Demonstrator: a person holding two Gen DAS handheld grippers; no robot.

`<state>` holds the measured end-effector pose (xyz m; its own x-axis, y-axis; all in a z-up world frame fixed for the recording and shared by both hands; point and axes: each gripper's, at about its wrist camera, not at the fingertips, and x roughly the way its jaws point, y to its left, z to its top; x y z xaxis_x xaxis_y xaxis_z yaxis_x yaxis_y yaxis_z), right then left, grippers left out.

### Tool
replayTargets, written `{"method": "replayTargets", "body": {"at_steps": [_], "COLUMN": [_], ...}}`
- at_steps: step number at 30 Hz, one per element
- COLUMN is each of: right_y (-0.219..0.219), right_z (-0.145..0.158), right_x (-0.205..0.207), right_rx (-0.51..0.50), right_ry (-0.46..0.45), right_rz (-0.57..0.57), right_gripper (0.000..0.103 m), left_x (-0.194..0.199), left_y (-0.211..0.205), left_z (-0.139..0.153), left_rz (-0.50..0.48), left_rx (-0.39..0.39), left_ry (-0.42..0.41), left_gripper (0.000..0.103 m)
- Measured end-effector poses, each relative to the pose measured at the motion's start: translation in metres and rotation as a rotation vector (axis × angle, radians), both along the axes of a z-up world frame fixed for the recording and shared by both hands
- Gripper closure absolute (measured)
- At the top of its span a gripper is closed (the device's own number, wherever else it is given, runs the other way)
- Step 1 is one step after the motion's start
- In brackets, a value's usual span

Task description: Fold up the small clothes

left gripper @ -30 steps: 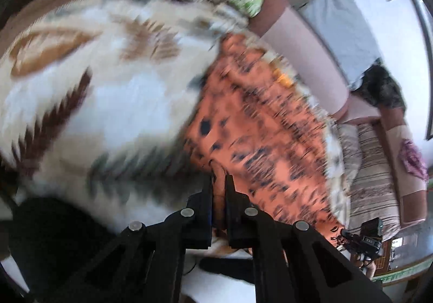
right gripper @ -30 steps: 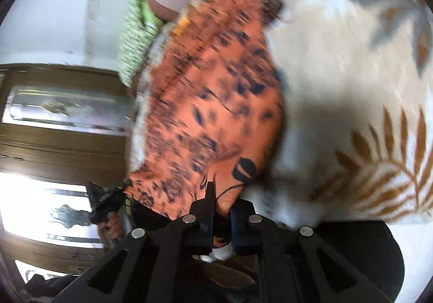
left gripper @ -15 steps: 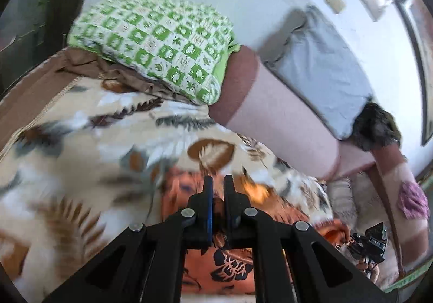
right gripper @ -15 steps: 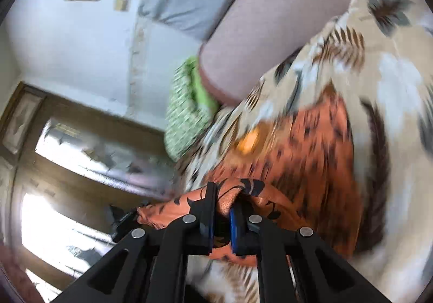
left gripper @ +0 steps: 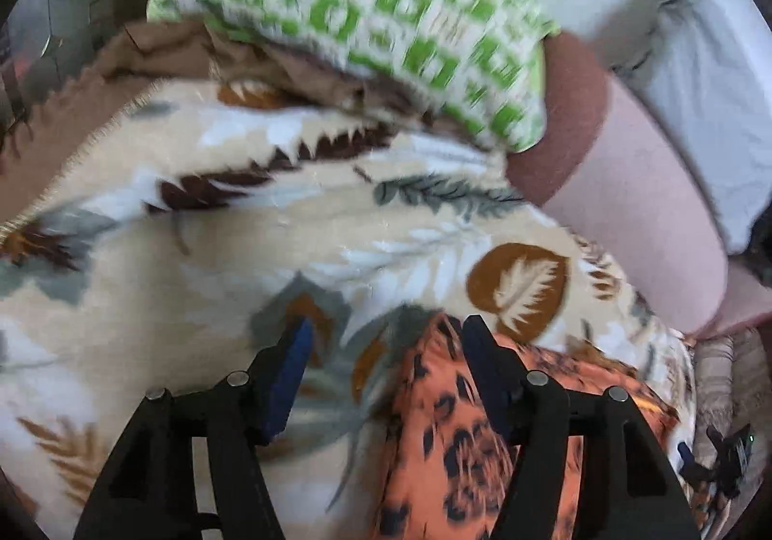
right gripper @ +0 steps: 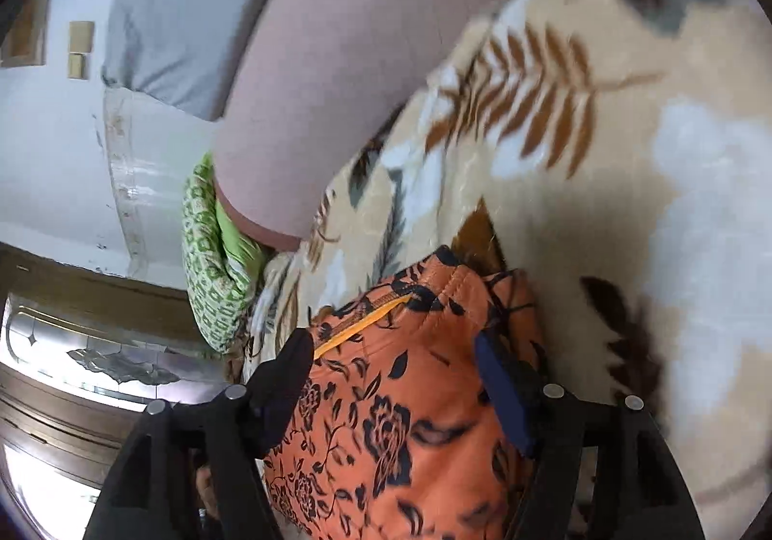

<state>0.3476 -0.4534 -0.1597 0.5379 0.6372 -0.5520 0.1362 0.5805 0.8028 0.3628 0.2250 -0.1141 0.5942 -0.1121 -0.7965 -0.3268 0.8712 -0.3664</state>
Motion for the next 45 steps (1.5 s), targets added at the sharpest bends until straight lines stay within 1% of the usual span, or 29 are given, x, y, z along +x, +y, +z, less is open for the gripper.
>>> {"method": "replayTargets", "body": {"at_steps": [2, 3, 5, 6, 8, 10, 12, 14, 16, 17, 19, 21, 22, 25, 26, 27, 29, 30, 32, 33, 34, 37, 38, 39, 40, 41, 42, 44, 45], "right_y": [0.0, -0.001, 0.008, 0.015, 0.025, 0.034, 0.042, 0.048, 0.058, 0.061, 0.059, 0.057, 0.056, 0.049, 0.05, 0.052, 0.06, 0.067, 0.071, 0.073, 0.074, 0.077, 0.076, 0.073, 0.069, 0.065, 0.064, 0.064, 0.062], "right_z": [0.006, 0.007, -0.003, -0.012, -0.023, -0.034, -0.032, -0.026, -0.02, -0.018, -0.014, -0.012, -0.01, -0.008, -0.007, -0.011, -0.027, -0.034, -0.032, -0.029, -0.026, -0.025, -0.029, -0.035, -0.04, -0.043, -0.045, -0.046, -0.044], "right_x": [-0.023, -0.035, -0.053, -0.061, -0.067, -0.072, -0.07, -0.067, -0.065, -0.065, -0.068, -0.072, -0.072, -0.072, -0.071, -0.068, -0.063, -0.06, -0.06, -0.061, -0.063, -0.065, -0.063, -0.061, -0.06, -0.06, -0.059, -0.058, -0.058], "right_rx": [-0.04, -0.065, -0.121, -0.142, -0.163, -0.159, -0.184, -0.179, -0.21, -0.22, -0.225, -0.248, -0.296, -0.318, -0.334, -0.318, -0.308, -0.321, -0.344, -0.336, -0.347, -0.376, -0.363, -0.335, -0.308, -0.282, -0.267, -0.251, -0.23], "right_ry": [-0.009, -0.009, 0.041, 0.069, 0.092, 0.109, 0.094, 0.084, 0.07, 0.066, 0.053, 0.032, 0.025, 0.018, 0.014, 0.021, 0.077, 0.102, 0.099, 0.101, 0.111, 0.126, 0.139, 0.154, 0.163, 0.167, 0.167, 0.181, 0.185], "right_rz": [0.017, 0.034, 0.088, 0.13, 0.163, 0.186, 0.19, 0.204, 0.237, 0.244, 0.235, 0.239, 0.227, 0.176, 0.173, 0.189, 0.238, 0.264, 0.268, 0.278, 0.291, 0.316, 0.313, 0.306, 0.295, 0.283, 0.277, 0.279, 0.277], "right_gripper": [0.029, 0.028, 0.028, 0.028, 0.028, 0.028, 0.027, 0.027, 0.027, 0.027, 0.028, 0.028, 0.028, 0.029, 0.029, 0.029, 0.029, 0.031, 0.035, 0.055, 0.072, 0.072, 0.072, 0.068, 0.065, 0.065, 0.065, 0.068, 0.074], "left_x": [-0.034, -0.046, -0.072, -0.08, -0.093, -0.095, -0.094, -0.092, -0.087, -0.087, -0.086, -0.082, -0.079, -0.078, -0.077, -0.076, -0.073, -0.074, -0.072, -0.073, -0.073, -0.07, -0.07, -0.07, -0.069, -0.067, -0.066, -0.062, -0.06], "left_y": [0.004, 0.003, -0.001, -0.006, -0.018, -0.028, -0.036, -0.044, -0.05, -0.052, -0.057, -0.058, -0.056, -0.057, -0.058, -0.059, -0.063, -0.063, -0.067, -0.068, -0.07, -0.07, -0.067, -0.065, -0.065, -0.067, -0.071, -0.08, -0.081], "left_z": [0.013, 0.016, 0.007, -0.001, -0.024, -0.047, -0.061, -0.059, -0.055, -0.053, -0.05, -0.056, -0.062, -0.062, -0.062, -0.062, -0.062, -0.063, -0.062, -0.06, -0.059, -0.061, -0.062, -0.063, -0.065, -0.064, -0.064, -0.061, -0.06], "left_rz": [-0.03, -0.05, -0.096, -0.117, -0.152, -0.163, -0.153, -0.147, -0.169, -0.176, -0.192, -0.185, -0.177, -0.166, -0.168, -0.174, -0.187, -0.194, -0.189, -0.189, -0.191, -0.193, -0.185, -0.183, -0.188, -0.189, -0.192, -0.211, -0.214], "left_rx": [-0.015, -0.023, -0.034, -0.036, -0.038, -0.079, -0.091, -0.068, -0.106, -0.105, -0.078, -0.058, -0.064, -0.014, -0.006, 0.009, 0.027, 0.022, 0.046, 0.059, 0.071, 0.067, 0.047, 0.021, -0.014, -0.01, 0.016, 0.082, 0.077], "left_ry": [-0.032, -0.039, -0.017, 0.002, 0.054, 0.105, 0.122, 0.095, 0.085, 0.076, 0.049, 0.07, 0.091, 0.09, 0.091, 0.092, 0.089, 0.084, 0.088, 0.087, 0.088, 0.104, 0.107, 0.104, 0.099, 0.102, 0.115, 0.14, 0.15], "left_gripper": [0.026, 0.024, 0.024, 0.024, 0.024, 0.024, 0.024, 0.024, 0.024, 0.024, 0.024, 0.025, 0.028, 0.041, 0.049, 0.054, 0.075, 0.079, 0.082, 0.083, 0.083, 0.079, 0.07, 0.063, 0.053, 0.053, 0.053, 0.084, 0.086]}}
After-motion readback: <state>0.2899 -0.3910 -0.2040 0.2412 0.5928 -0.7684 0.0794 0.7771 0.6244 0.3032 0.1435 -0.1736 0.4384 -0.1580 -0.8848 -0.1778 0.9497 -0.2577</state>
